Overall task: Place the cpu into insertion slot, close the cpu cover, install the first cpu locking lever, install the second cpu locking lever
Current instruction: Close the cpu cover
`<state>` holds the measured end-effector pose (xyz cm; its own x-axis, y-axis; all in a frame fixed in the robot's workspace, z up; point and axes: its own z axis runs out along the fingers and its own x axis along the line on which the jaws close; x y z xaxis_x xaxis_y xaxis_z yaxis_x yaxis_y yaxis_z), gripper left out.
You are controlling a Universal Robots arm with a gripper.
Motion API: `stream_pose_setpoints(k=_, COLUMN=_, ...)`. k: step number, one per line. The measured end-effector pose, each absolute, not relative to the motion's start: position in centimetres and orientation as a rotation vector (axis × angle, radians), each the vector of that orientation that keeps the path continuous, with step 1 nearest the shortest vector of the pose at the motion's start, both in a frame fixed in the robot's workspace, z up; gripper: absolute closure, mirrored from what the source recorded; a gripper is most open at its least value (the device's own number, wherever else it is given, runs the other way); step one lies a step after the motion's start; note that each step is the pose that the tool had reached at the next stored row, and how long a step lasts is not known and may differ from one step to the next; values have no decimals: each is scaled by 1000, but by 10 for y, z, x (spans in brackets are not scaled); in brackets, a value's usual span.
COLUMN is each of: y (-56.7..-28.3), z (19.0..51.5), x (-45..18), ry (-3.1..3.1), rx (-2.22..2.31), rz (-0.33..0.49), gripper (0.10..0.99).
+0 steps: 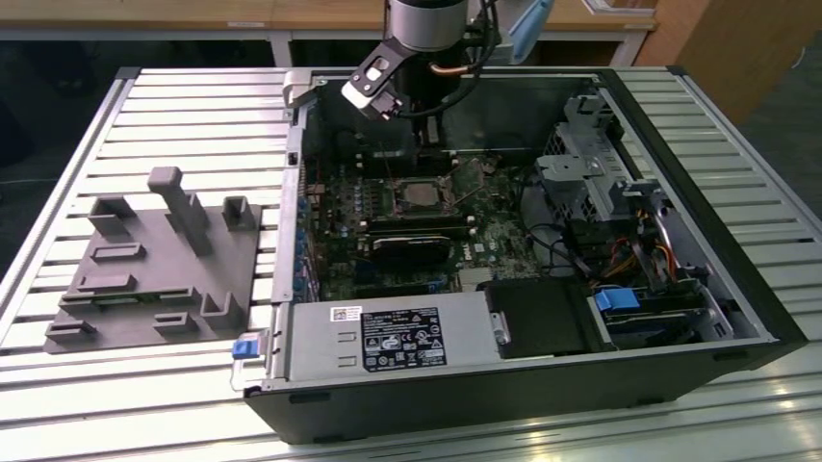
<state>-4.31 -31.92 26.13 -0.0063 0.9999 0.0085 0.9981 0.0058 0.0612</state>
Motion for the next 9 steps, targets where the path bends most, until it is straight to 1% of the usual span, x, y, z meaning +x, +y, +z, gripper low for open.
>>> stream_pose_setpoints(k=9, y=-320, z=261, x=-43, ry=2201, rx=2188, rz=77, gripper=980)
